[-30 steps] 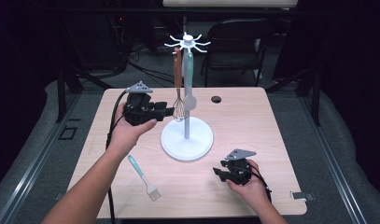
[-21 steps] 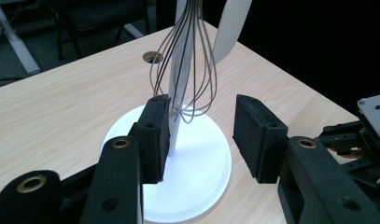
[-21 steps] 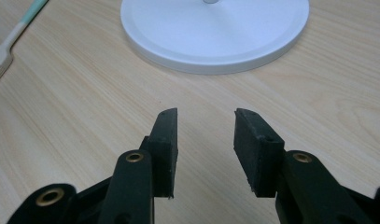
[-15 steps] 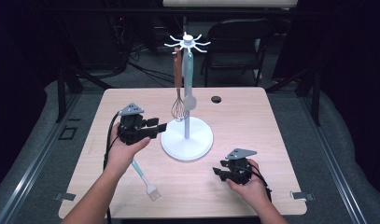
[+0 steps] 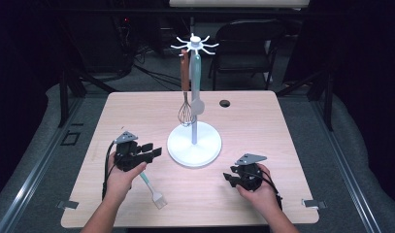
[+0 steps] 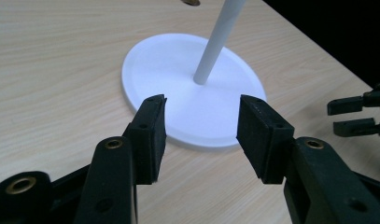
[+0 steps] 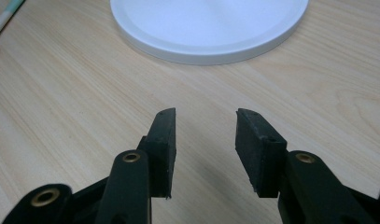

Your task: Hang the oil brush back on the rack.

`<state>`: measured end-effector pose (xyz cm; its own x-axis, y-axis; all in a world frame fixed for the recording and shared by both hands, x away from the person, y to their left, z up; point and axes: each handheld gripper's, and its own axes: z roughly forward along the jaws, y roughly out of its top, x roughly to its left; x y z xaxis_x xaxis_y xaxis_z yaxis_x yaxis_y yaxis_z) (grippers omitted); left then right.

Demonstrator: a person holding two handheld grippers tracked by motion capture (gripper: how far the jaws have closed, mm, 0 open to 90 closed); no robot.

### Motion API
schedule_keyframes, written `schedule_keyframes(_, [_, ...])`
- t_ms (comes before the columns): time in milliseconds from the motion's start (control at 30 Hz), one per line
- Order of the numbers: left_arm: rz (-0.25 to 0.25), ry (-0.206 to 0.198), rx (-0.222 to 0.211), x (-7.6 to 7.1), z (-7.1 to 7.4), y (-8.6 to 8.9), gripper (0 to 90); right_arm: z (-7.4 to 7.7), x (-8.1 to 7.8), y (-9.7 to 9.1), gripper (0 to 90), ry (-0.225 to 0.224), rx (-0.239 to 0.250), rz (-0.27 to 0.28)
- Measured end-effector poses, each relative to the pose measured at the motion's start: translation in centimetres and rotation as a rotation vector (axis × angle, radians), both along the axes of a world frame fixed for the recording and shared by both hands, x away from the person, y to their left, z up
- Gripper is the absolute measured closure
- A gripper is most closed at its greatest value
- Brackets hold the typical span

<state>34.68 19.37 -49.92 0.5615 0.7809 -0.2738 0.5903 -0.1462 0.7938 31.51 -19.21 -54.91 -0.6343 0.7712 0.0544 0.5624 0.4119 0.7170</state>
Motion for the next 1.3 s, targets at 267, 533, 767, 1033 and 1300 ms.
schedule_keyframes(267, [0.033,-0.017,0.037,-1.0,-2.7,0.9,50.5,-0.2,0.0,0.0,55.5,-0.011,-0.002,-0.007])
schedule_keyframes(533, [0.035,0.003,0.086,-1.0,-4.4,1.2,50.5,-0.6,-0.1,0.1,55.6,-0.034,-0.014,-0.005])
schedule_keyframes(767, [0.041,0.024,0.089,-0.8,-5.1,1.3,50.5,-0.7,-0.1,0.2,60.2,-0.024,-0.013,0.003])
schedule_keyframes(1033, [0.035,0.033,0.07,-0.9,-5.1,1.1,50.5,-0.6,0.4,0.7,69.1,-0.022,0.007,-0.002])
schedule_keyframes(1300, [0.034,0.022,0.084,-0.9,-5.2,0.9,50.6,0.2,1.3,1.8,77.8,-0.034,-0.025,0.012])
